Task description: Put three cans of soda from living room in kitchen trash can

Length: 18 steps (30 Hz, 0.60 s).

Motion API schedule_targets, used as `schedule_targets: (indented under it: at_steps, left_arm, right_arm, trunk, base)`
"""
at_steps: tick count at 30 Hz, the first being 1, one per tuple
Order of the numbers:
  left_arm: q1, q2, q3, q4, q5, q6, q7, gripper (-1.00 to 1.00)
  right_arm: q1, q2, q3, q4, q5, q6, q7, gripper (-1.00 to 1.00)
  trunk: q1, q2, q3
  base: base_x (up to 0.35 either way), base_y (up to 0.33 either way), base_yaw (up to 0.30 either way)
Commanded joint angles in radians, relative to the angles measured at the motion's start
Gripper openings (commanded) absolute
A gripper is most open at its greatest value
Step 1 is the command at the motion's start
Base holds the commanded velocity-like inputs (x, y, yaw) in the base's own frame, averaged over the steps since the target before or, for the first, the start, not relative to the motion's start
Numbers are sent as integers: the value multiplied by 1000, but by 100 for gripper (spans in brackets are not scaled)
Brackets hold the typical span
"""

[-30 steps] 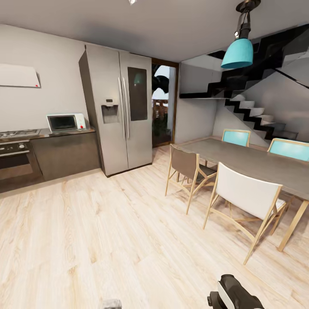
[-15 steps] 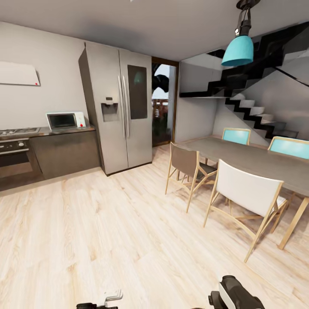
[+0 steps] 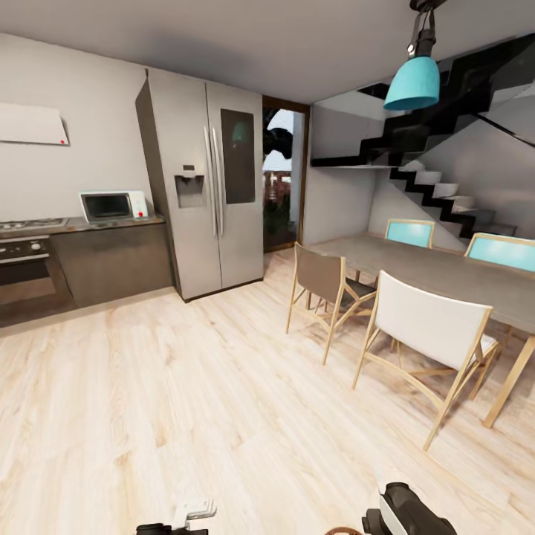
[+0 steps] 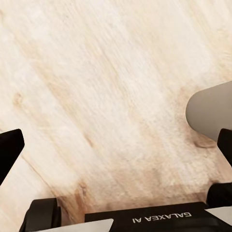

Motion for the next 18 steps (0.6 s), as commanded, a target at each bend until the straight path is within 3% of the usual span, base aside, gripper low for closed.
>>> schedule_targets:
  at_steps: [1,18]
  left_arm:
    - [0,0,0,0,0,0,0,100]
    - [0,-3,0,0,0,-2,1,100]
  right_arm:
    - [0,0,0,1,0,0,0,100]
    - [0,-1,1,3,0,-2,1,100]
  trunk:
    - [4,-7,-3]
    - [61,-112,-50]
  base:
    - [0,0,0]
    - [0,0,0]
